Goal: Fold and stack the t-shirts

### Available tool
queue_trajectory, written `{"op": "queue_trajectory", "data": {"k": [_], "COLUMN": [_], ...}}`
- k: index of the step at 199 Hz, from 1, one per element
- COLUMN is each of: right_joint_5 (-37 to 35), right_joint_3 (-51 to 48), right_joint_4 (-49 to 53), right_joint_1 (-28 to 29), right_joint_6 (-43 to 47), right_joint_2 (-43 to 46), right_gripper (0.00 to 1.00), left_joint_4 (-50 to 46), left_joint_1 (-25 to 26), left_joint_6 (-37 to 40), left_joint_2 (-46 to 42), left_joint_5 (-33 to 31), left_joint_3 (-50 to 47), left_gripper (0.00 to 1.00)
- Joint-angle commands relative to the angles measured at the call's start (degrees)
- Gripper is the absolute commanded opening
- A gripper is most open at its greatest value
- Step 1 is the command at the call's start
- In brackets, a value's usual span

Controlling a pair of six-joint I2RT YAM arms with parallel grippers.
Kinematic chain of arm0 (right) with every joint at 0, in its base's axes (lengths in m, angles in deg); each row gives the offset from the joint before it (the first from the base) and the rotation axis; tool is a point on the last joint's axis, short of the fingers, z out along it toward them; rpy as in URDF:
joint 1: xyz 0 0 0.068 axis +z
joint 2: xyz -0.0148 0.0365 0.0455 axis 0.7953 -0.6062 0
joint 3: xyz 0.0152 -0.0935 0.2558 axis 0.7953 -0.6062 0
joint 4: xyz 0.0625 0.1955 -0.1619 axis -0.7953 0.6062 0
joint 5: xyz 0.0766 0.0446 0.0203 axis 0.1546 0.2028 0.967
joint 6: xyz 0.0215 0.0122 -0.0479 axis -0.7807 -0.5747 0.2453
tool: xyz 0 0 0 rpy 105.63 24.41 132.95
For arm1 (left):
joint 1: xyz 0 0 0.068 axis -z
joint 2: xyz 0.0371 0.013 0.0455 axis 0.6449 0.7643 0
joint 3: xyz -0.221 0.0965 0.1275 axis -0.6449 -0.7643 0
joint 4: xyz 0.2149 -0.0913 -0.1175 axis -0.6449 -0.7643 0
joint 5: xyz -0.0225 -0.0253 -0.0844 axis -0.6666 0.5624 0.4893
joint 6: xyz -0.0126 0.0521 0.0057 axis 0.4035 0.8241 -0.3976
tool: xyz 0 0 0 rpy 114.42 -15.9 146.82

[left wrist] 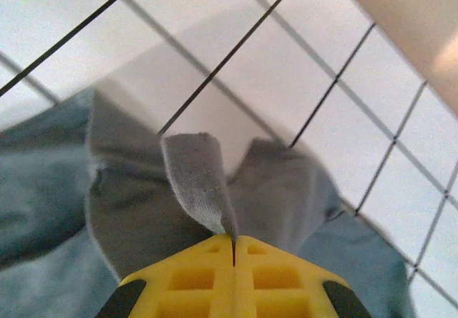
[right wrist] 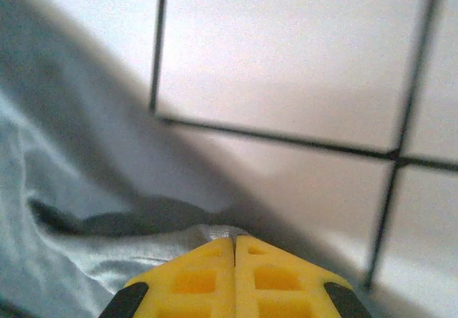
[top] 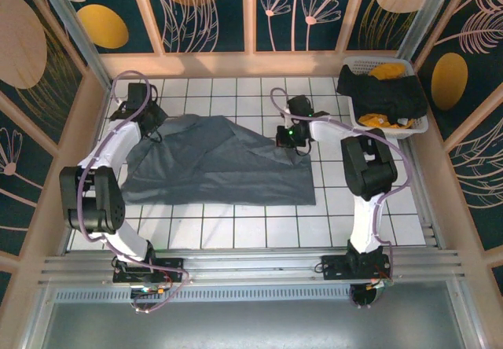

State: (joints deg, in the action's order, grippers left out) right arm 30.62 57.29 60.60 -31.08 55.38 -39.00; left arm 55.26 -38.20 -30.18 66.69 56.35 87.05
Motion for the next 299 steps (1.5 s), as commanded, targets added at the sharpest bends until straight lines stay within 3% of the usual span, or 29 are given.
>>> {"op": "queue_trajectory", "data": {"k": [1,69,122,154,191,249,299], "right_joint_5": [-4.5,-6.4,-3.9,-1.2,-2.7,-8.0,-6.7], "right_joint_3": [5.0,21.2,28.2,26.7,18.2,-2.3,-15.2], "right_joint_4": [1.7,6.6,8.1,6.4,2.7,-3.1,-4.8], "right_joint_1": [-3.1,-9.4,-10.8,-10.7,-9.1,-7.5,-6.3], "right_joint_6": [-1.0,-3.2,-3.6,-3.1,-3.1,-7.5,-8.4], "right_joint_2": [2.6,-9.5,-14.0,-12.2,-4.6,10.8,16.2], "right_gripper": [0.0,0.0,0.0,0.0,0.0,0.0,0.0], "left_joint_4": [2.4,3.6,4.8,6.8,9.9,4.7,-0.1], "left_joint_1": [0.3,-0.4,-2.0,-2.4,-2.4,-2.4,-2.5], "left_joint_6": [3.8,11.8,12.5,12.3,9.7,0.5,-7.5], "left_joint_2": [4.7,20.2,23.8,18.9,8.1,-8.2,-17.6], "left_joint_5": [1.1,-2.0,-0.2,-0.4,-1.8,-12.9,-19.3], "left_joint_3": [7.3,26.9,30.9,23.2,9.9,-8.6,-23.0], "left_gripper": [0.0,0.0,0.0,0.0,0.0,0.0,0.0]}}
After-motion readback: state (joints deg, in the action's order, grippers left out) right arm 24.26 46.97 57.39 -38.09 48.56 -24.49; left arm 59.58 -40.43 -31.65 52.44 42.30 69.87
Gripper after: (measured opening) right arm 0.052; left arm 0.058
